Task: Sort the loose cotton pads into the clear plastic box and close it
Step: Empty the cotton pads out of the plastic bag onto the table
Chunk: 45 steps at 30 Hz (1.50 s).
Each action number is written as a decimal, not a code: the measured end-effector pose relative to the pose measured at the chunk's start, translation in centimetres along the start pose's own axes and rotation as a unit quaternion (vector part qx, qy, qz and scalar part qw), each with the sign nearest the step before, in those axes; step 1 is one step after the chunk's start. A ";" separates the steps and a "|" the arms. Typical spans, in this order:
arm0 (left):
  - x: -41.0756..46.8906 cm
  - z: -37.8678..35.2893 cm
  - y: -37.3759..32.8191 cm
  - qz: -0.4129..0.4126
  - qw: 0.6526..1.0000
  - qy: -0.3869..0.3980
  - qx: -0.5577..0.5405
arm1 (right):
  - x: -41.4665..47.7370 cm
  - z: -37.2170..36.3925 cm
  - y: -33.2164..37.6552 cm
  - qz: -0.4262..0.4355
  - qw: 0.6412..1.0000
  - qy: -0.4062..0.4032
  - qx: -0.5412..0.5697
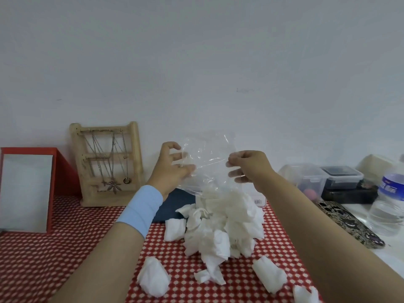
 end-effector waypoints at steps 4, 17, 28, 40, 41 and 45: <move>0.0 0.4 -0.1 -0.024 0.999 0.023 0.009 | -0.1 0.1 0.1 -0.006 1.000 -0.011 0.010; -0.6 1.6 -0.4 -0.065 0.978 0.094 0.172 | -0.8 -2.5 0.2 0.070 0.985 -0.055 -0.146; 1.1 7.9 5.1 0.054 0.914 0.137 0.378 | 1.0 -11.3 1.1 0.086 0.912 0.077 -0.392; 3.0 9.0 12.1 0.078 0.816 0.184 0.542 | 6.1 -17.6 -3.6 0.105 0.727 0.095 -0.672; 2.9 8.9 12.3 0.061 0.807 0.175 0.560 | 6.1 -17.8 -3.9 0.102 0.703 0.099 -0.696; 2.5 8.1 12.6 0.033 0.800 0.191 0.567 | 6.0 -18.0 -5.1 0.036 0.628 0.161 -0.760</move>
Point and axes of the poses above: each hand's wrist, its own x-axis towards the middle knuckle, its own z-axis out of the back of the hand, y = z × x, the point moved 2 cm from there along x, towards the middle knuckle, and after that the axes turned 9 degrees about -z, right-handed, at the moved point
